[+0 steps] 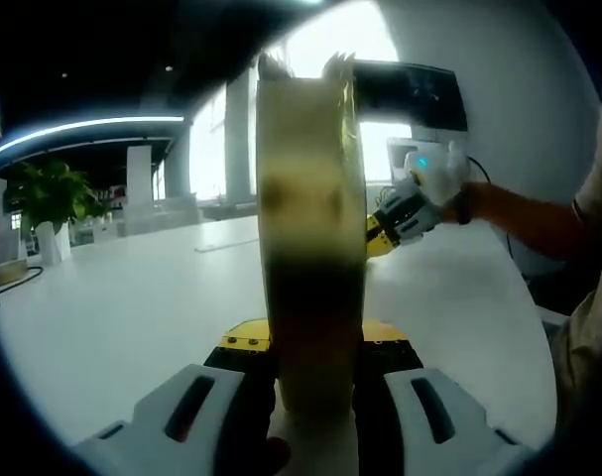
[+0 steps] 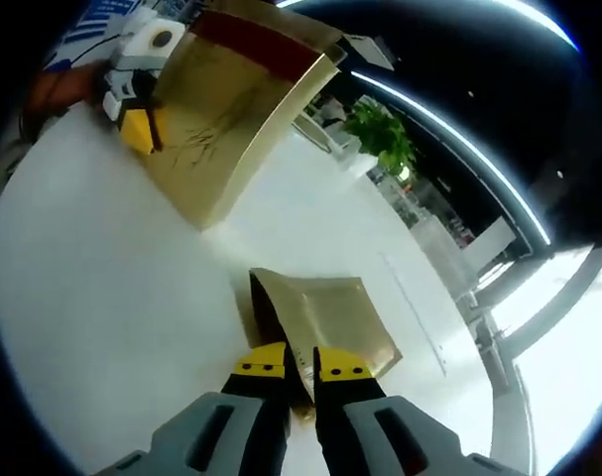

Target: Extract single mask from mask box in order stack masks on table

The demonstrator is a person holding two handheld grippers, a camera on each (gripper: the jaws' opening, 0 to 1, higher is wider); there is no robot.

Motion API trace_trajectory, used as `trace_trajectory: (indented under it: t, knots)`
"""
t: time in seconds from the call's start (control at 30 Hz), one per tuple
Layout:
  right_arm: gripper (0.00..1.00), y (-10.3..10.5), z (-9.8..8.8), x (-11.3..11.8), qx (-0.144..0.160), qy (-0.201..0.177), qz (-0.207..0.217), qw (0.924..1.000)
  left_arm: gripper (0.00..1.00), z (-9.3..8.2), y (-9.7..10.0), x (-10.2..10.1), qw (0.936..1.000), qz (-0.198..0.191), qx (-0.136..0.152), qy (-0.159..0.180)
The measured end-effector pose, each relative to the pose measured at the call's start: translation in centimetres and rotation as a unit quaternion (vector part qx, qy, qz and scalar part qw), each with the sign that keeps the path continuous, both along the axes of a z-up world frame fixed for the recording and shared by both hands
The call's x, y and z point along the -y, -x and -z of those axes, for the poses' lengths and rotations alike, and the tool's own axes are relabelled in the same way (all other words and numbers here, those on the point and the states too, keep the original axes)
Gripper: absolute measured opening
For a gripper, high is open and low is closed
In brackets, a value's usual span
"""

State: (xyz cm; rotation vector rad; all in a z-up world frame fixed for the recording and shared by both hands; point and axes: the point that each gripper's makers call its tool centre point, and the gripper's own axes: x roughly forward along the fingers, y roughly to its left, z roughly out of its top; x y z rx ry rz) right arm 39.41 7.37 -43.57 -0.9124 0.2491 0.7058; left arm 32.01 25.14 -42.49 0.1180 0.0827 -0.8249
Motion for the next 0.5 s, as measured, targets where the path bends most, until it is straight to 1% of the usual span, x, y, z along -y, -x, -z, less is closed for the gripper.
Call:
trace_trajectory:
  t: [0.13,0.27,0.4,0.5]
  knots:
    - [0.05,0.3,0.1,-0.2,-0.003,-0.003,-0.003,1.0000,0.20,0.0,0.0,0.0,1.0000,0.000,0.000,0.000]
    - [0.05,1.1,0.0,-0.5,-0.003,-0.005,-0.005,1.0000,0.20,0.1,0.0,0.0,1.0000,0.000,0.000,-0.001]
    - [0.05,2.2,-0.4,-0.8,0.002,-0.008,-0.012,0.9999,0.20,0.1,0.0,0.0,1.0000,0.000,0.000,-0.001]
    - [0.05,2.6,-0.9,-0.7,0.006,-0.026,-0.011,0.9996,0.20,0.1,0.0,0.0,1.0000,0.000,0.001,-0.002]
